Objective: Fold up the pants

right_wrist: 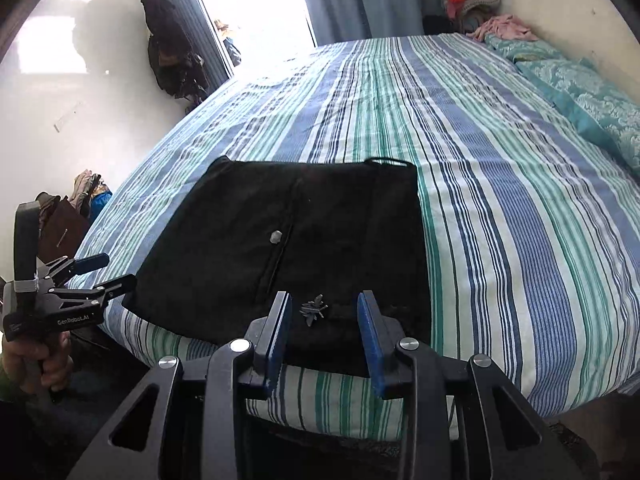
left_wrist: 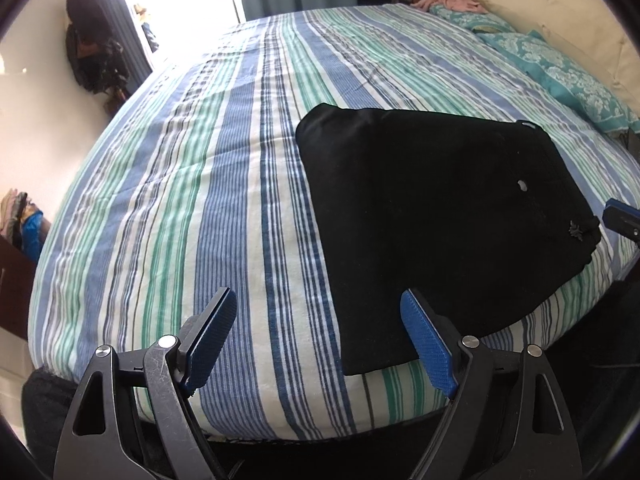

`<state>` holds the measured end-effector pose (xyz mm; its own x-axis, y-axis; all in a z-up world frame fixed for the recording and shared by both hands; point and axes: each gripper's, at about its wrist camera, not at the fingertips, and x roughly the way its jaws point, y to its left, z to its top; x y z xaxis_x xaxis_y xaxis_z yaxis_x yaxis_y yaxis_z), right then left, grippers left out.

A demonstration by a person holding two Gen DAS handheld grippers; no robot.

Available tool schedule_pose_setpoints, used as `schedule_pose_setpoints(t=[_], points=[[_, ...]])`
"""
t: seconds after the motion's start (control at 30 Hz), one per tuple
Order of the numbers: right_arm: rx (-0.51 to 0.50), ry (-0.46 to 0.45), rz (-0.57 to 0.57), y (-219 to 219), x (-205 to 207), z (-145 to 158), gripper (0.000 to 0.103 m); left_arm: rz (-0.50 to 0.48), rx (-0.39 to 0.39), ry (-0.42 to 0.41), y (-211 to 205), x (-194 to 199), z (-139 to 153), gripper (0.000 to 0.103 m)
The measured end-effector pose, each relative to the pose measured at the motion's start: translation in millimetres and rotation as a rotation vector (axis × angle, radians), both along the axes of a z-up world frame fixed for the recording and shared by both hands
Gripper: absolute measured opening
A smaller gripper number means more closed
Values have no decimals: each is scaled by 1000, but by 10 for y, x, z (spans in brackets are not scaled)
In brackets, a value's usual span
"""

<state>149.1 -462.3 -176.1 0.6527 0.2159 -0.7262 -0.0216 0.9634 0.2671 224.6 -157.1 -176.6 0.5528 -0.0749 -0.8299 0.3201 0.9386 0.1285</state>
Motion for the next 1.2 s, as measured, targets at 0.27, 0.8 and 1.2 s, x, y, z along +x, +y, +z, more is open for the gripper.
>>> schedule_pose_setpoints(t=[0.27, 0.8, 1.2], points=[[-14, 68, -5, 204, 129, -293, 37, 6, 27, 1, 4, 11, -14, 86], [4, 7, -8, 234, 46, -249, 66, 116, -73, 49, 439, 181, -82, 91], [264, -53, -137, -318, 9, -223, 79, 138, -209, 180, 707, 432, -217, 91]])
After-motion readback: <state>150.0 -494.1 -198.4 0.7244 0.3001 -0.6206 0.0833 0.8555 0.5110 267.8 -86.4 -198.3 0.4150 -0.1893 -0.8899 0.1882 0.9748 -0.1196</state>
